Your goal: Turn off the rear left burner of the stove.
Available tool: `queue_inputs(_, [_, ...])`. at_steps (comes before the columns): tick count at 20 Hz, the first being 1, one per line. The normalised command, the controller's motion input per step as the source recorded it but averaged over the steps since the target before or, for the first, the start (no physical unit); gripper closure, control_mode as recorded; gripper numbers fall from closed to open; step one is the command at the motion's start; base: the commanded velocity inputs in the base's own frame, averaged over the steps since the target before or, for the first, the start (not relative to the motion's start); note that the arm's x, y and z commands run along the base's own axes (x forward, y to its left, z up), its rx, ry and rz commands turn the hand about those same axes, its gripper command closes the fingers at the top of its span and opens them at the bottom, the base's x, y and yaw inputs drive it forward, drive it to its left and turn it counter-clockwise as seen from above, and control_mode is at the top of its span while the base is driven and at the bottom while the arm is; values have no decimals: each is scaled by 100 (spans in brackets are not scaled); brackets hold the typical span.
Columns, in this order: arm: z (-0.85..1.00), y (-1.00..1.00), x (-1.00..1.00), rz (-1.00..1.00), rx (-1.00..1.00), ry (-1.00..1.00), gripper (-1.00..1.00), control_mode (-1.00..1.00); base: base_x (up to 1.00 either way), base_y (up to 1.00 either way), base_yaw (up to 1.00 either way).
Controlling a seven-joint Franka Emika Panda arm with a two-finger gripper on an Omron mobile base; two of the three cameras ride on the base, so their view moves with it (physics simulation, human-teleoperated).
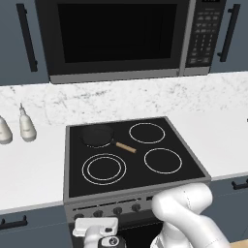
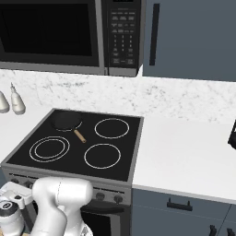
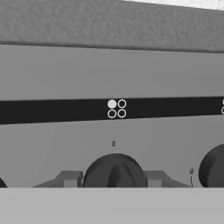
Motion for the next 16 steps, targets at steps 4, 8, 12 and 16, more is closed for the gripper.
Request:
queue_inputs(4, [-44,-27,0,-4,69,0,100,-100,0,0,0])
queue_inputs(8, [-49,-23,0,-3,67,0,100,-100,0,0,0])
queue_inputs(12, [-42,-31,-2,-3,70,-1,100,-100,0,0,0])
queue_inputs(16, [-37,-38,-2,-2,72,-2,100,-100,0,0,0])
